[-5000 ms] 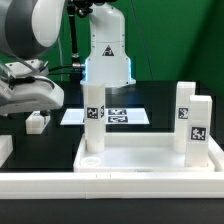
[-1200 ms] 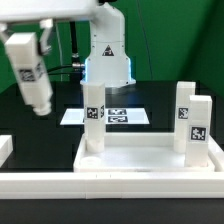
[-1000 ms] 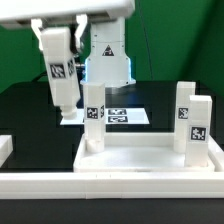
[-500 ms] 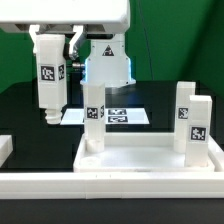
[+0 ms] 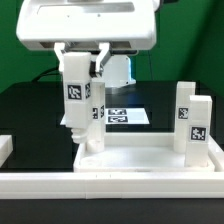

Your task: Assemble desk

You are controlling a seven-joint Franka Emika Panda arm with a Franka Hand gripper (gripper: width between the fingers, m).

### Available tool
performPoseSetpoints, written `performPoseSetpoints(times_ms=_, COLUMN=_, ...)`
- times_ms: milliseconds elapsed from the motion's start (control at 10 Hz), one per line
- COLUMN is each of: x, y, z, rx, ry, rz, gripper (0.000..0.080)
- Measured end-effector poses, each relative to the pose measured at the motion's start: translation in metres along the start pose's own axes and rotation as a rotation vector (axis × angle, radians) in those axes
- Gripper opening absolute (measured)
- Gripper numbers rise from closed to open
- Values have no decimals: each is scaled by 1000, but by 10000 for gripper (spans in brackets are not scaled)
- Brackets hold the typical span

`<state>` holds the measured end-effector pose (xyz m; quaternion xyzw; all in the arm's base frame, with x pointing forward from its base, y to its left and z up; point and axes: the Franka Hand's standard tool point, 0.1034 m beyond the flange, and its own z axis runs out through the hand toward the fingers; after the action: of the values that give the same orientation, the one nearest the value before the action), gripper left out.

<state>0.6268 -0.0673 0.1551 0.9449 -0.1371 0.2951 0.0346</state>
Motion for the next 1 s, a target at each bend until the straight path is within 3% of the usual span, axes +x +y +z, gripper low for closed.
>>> performPoseSetpoints(times_ms=400, x=-12, y=0, z=9, rx=-7, ry=-22, rz=-8, gripper=291)
performPoseSetpoints(times_ms=1000, x=-29, y=-11, z=19, rx=-6, ry=-32, rz=-32, gripper=291)
